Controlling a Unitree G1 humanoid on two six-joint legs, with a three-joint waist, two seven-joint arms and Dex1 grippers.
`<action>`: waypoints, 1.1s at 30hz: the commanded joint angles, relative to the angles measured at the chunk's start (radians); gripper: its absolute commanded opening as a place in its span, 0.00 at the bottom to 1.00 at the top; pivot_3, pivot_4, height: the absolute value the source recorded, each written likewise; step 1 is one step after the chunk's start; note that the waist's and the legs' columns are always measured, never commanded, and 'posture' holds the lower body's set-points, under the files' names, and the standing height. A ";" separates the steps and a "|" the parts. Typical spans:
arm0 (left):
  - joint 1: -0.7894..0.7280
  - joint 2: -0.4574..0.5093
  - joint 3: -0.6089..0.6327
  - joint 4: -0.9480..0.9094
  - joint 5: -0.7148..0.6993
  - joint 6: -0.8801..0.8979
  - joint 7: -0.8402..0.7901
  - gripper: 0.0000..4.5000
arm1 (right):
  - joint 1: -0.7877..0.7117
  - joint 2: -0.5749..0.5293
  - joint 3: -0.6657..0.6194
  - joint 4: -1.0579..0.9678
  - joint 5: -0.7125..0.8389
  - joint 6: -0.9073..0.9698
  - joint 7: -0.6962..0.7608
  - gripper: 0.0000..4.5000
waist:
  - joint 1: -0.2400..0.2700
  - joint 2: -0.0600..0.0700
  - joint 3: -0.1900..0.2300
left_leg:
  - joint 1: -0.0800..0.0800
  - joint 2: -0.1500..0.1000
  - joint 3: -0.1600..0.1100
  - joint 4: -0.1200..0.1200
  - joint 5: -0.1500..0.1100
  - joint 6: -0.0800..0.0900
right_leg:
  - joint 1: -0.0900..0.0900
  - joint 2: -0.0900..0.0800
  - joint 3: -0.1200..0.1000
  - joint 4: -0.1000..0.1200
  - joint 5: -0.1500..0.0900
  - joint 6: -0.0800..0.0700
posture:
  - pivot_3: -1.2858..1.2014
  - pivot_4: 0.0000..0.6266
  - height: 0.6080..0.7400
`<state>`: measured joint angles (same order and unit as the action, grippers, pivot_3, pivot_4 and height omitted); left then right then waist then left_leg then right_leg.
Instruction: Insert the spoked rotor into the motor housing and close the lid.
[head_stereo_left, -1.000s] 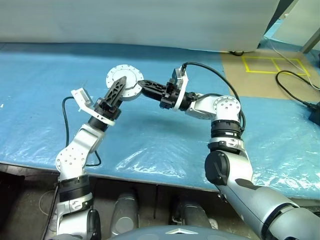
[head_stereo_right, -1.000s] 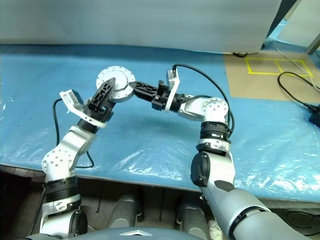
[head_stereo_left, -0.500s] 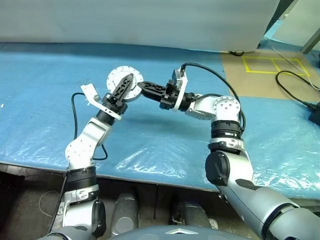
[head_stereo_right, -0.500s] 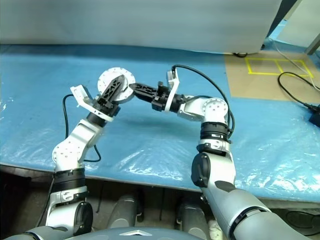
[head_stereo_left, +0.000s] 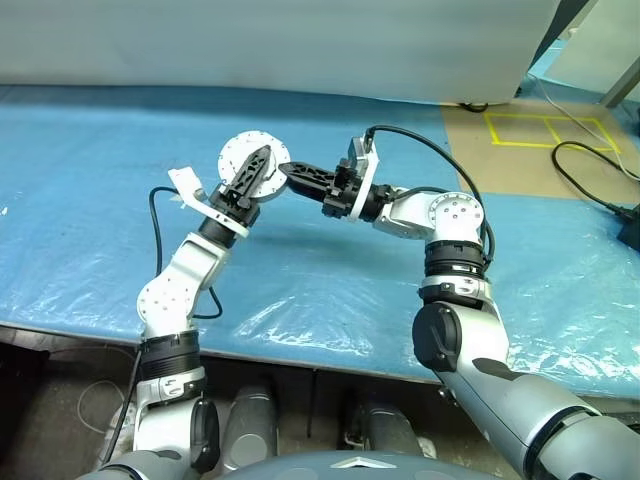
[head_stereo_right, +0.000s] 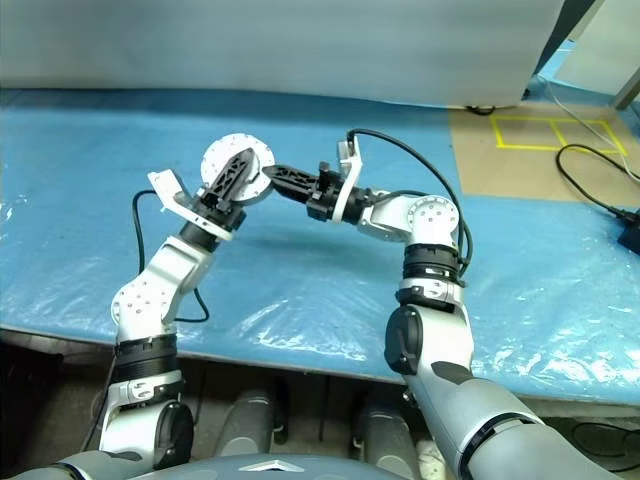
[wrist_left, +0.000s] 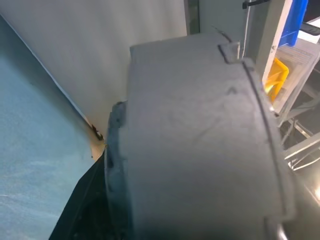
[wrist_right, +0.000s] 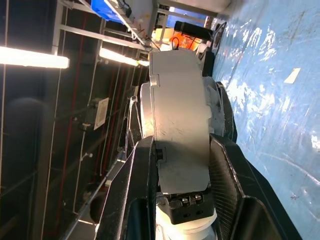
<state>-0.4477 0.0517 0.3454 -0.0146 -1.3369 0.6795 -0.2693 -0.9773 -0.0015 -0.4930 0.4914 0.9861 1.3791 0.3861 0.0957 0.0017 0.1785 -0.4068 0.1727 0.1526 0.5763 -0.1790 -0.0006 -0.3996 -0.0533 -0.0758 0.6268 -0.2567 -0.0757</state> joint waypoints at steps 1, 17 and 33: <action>0.014 -0.003 0.002 -0.046 0.003 -0.012 0.013 0.59 | -0.015 0.017 0.001 -0.074 0.072 0.009 0.036 0.24 | 0.000 0.000 0.000 | 0.000 0.000 0.000 0.000 0.000 0.000 | 0.000 0.000 0.000 0.000 0.000 0.000 | 0.52 0.24 1.00; 0.014 0.015 0.000 -0.030 0.049 -0.018 0.020 0.57 | 0.010 0.002 0.078 -0.123 0.059 -0.052 0.066 0.85 | 0.000 0.000 0.000 | 0.000 0.000 -0.001 0.000 0.000 0.000 | 0.001 0.000 0.000 0.000 0.001 0.001 | 0.52 0.24 1.00; -0.040 0.022 0.056 -0.081 0.003 -0.038 0.038 0.57 | 0.054 -0.097 0.095 -0.046 -0.023 -0.124 0.102 0.92 | 0.000 0.000 0.000 | 0.000 -0.001 -0.001 0.001 0.000 0.000 | 0.001 0.000 0.000 0.000 0.001 0.002 | 0.52 0.24 1.00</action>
<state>-0.4609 0.0686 0.3907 -0.0075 -1.2928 0.6605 -0.2243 -0.9276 -0.1033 -0.4143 0.4416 0.9673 1.2701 0.4664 0.0954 0.0016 0.1784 -0.4071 0.1722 0.1512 0.5773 -0.1790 -0.0006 -0.3986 -0.0534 -0.0763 0.6264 -0.2556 -0.0739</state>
